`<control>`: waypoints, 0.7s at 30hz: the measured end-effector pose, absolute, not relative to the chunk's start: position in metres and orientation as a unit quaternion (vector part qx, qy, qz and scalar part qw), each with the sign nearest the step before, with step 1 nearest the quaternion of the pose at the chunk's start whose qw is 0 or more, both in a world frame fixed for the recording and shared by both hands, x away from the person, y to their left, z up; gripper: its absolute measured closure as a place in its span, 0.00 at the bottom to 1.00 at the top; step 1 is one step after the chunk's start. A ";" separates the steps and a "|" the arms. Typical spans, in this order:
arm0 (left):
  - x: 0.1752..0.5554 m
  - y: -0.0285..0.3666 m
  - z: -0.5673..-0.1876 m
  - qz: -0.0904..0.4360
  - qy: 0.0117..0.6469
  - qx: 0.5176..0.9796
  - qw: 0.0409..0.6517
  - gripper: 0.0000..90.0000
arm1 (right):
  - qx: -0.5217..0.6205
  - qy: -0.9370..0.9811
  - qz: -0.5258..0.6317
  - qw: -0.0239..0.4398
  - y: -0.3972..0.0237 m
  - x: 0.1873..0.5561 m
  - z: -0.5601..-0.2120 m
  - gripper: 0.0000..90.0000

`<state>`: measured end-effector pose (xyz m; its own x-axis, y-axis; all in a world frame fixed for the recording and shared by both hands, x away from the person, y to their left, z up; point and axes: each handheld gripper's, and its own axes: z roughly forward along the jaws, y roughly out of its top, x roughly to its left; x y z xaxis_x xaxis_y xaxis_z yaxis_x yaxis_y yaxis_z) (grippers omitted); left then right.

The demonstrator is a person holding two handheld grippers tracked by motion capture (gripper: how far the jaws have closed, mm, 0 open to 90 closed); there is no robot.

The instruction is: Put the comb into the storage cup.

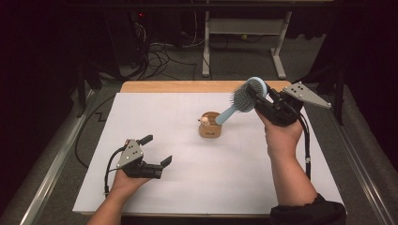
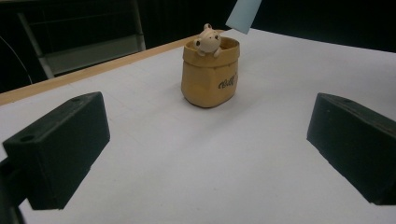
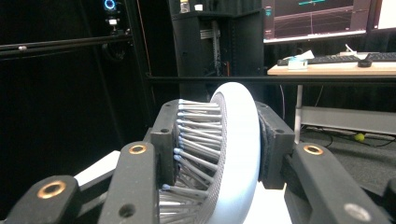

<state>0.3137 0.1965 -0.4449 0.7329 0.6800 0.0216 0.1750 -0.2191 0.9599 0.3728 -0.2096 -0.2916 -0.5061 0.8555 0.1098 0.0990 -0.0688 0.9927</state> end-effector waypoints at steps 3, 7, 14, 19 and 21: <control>0.313 0.196 -0.445 0.226 0.283 0.749 0.555 0.00 | 0.393 0.610 0.616 0.306 -0.207 0.377 -0.293 0.67; 0.313 0.196 -0.445 0.227 0.282 0.748 0.556 0.00 | 0.396 0.611 0.614 0.304 -0.203 0.383 -0.295 0.67; 0.313 0.196 -0.445 0.224 0.279 0.750 0.556 0.00 | 0.399 0.609 0.613 0.308 -0.202 0.389 -0.295 0.67; 0.313 0.195 -0.446 0.223 0.279 0.753 0.552 0.00 | 0.398 0.609 0.614 0.306 -0.199 0.392 -0.297 0.67; 0.313 0.194 -0.446 0.223 0.278 0.754 0.552 0.00 | 0.399 0.610 0.613 0.305 -0.197 0.394 -0.298 0.67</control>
<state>0.3132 0.1944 -0.4457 0.7468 0.6644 0.0290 0.1728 -0.2360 0.9563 0.3941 -0.1974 -0.2980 -0.4947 0.8612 0.1165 0.1127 -0.0693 0.9912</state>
